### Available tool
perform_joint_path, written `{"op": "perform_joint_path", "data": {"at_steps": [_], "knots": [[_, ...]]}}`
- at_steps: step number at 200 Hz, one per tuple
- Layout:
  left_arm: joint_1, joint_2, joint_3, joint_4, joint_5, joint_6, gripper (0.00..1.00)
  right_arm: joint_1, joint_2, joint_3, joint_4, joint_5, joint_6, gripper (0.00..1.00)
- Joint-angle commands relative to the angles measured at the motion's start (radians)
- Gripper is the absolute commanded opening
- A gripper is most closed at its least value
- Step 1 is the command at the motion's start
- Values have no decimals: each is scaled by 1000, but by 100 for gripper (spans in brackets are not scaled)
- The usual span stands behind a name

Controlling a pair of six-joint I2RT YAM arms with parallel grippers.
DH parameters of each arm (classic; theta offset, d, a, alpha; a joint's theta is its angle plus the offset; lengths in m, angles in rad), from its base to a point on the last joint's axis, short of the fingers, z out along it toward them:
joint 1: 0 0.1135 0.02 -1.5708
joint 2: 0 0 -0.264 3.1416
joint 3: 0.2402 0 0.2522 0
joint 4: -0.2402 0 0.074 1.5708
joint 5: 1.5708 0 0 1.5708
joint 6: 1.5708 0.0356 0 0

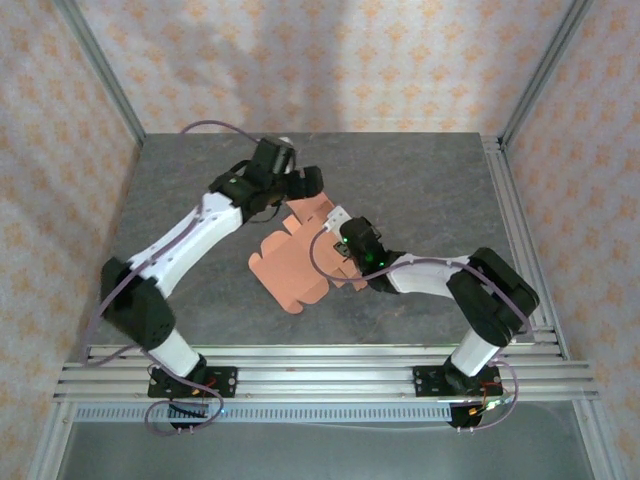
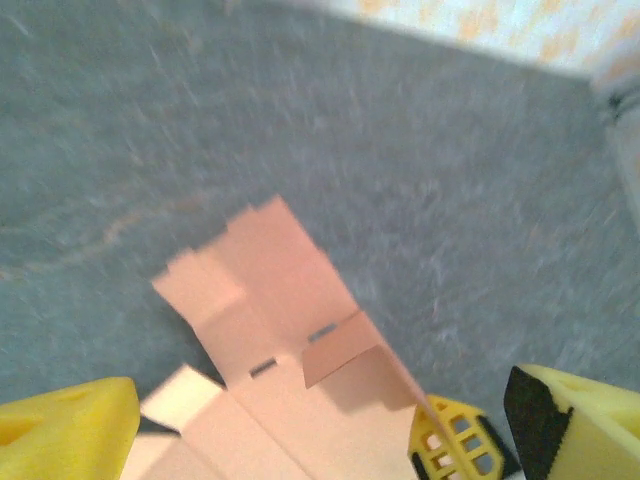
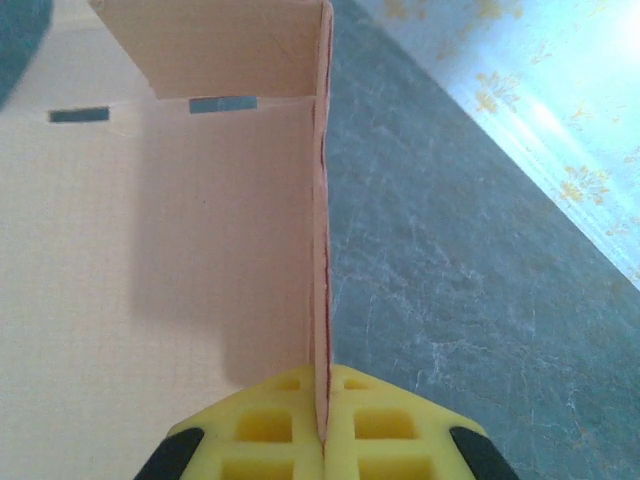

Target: Fold the paper box

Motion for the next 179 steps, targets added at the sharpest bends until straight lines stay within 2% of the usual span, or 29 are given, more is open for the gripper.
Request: {"op": "perform_joint_path", "data": {"at_steps": [1,23,57,104,125,160,179], "knots": [[65,-71,-119,85,-82,-42,96,-1,23,61,-121,46,-57,0],[133,-123,-219,109,-82,-57,98,19,52,87,-138,134,-134,0],[219,-150,-319,153,-27,-73,99,76,119,105,-43,328,-287,0],[270,-150,-365,185,9,-66,99,124,148,135,-41,397,-395,0],[289,-130,-374,199,35,-63,99,149,189,120,68,438,-515,0],[304,-106,-382,220,69,-66,99,183,281,96,348,506,-745,0],[308,-91,-378,227,88,-64,100,197,307,108,402,537,-797,0]]}}
